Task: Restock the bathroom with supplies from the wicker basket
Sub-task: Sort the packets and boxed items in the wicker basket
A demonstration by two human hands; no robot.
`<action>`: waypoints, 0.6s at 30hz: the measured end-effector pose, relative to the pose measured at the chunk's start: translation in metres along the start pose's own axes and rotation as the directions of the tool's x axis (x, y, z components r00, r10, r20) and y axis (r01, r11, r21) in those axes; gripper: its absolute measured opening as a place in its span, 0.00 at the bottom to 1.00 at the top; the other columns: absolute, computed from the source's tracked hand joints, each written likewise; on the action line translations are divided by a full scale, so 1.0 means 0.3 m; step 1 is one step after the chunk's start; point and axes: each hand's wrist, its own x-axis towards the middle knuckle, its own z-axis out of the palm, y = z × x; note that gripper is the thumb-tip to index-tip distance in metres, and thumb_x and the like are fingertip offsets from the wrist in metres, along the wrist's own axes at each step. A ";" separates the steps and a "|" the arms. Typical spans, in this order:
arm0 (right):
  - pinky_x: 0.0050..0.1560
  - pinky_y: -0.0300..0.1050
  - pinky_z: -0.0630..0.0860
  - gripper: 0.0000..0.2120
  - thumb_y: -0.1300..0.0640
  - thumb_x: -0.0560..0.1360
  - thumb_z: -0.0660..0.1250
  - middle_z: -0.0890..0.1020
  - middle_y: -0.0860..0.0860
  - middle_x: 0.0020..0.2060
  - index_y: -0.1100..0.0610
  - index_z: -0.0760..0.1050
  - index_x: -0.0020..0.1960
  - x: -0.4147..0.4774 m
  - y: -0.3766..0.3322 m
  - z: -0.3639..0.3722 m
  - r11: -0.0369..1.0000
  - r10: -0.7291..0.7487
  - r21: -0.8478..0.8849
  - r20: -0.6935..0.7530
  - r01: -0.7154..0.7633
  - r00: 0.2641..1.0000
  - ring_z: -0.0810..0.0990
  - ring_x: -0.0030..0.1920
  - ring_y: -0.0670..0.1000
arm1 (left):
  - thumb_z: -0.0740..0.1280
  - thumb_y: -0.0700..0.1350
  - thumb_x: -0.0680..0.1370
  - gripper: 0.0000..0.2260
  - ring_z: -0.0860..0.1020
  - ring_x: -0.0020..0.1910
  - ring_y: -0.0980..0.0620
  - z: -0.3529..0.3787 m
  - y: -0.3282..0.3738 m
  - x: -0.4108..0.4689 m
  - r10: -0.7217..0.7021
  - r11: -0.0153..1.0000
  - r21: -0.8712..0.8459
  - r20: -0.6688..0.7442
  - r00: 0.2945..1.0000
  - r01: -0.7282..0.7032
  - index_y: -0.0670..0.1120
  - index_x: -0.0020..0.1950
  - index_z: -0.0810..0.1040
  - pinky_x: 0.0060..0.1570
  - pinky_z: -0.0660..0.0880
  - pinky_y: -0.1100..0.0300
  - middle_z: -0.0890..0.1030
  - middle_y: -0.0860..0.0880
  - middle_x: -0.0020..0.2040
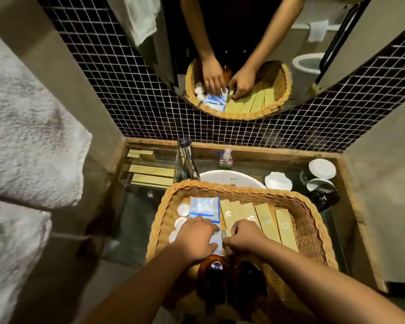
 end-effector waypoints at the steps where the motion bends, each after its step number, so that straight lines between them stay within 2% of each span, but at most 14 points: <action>1: 0.36 0.41 0.73 0.12 0.47 0.64 0.73 0.82 0.51 0.39 0.54 0.78 0.41 0.002 0.003 -0.002 1.000 0.001 0.016 -0.014 -0.001 1.000 0.81 0.44 0.52 | 0.65 0.60 0.76 0.25 0.71 0.66 0.46 0.001 0.000 0.004 -0.006 1.000 -0.016 -0.016 1.000 0.006 0.55 0.72 0.72 0.65 0.68 0.50 0.76 0.50 0.68; 5: 0.37 0.43 0.74 0.11 0.48 0.62 0.72 0.82 0.50 0.35 0.53 0.75 0.37 -0.007 0.005 -0.034 0.995 -0.013 0.098 -0.088 0.022 0.996 0.80 0.40 0.52 | 0.65 0.62 0.76 0.29 0.71 0.67 0.46 0.001 0.008 0.014 0.006 1.000 -0.018 -0.065 0.998 -0.007 0.55 0.75 0.67 0.65 0.66 0.51 0.74 0.50 0.69; 8: 0.40 0.44 0.77 0.12 0.50 0.64 0.72 0.84 0.52 0.35 0.55 0.77 0.42 -0.017 -0.005 -0.073 0.979 -0.057 0.189 -0.096 0.074 0.994 0.83 0.38 0.54 | 0.66 0.64 0.75 0.36 0.70 0.68 0.45 -0.012 0.015 0.019 0.056 0.998 0.037 -0.083 0.995 -0.054 0.54 0.79 0.59 0.65 0.68 0.50 0.68 0.50 0.73; 11: 0.45 0.49 0.80 0.08 0.56 0.68 0.71 0.83 0.53 0.33 0.55 0.77 0.46 -0.031 -0.026 -0.125 0.945 -0.120 0.296 -0.082 0.139 0.989 0.85 0.40 0.58 | 0.69 0.66 0.73 0.42 0.68 0.70 0.45 -0.053 0.019 0.026 0.029 1.000 0.015 -0.139 0.990 -0.027 0.54 0.81 0.53 0.66 0.67 0.49 0.63 0.50 0.76; 15: 0.37 0.40 0.75 0.05 0.61 0.73 0.68 0.79 0.49 0.31 0.53 0.73 0.44 -0.057 -0.085 -0.187 0.899 -0.212 0.371 -0.100 0.234 0.972 0.80 0.34 0.50 | 0.73 0.63 0.71 0.44 0.68 0.72 0.47 -0.132 0.010 0.026 -0.037 0.999 -0.045 -0.252 0.967 0.026 0.57 0.80 0.52 0.66 0.70 0.47 0.61 0.54 0.78; 18: 0.36 0.45 0.75 0.06 0.64 0.74 0.68 0.80 0.52 0.30 0.57 0.73 0.47 -0.077 -0.166 -0.221 0.797 -0.238 0.551 -0.090 0.247 0.967 0.81 0.34 0.54 | 0.72 0.61 0.73 0.40 0.69 0.70 0.48 -0.185 -0.007 0.015 -0.108 0.983 -0.178 -0.341 0.934 0.048 0.59 0.79 0.55 0.62 0.74 0.50 0.58 0.54 0.78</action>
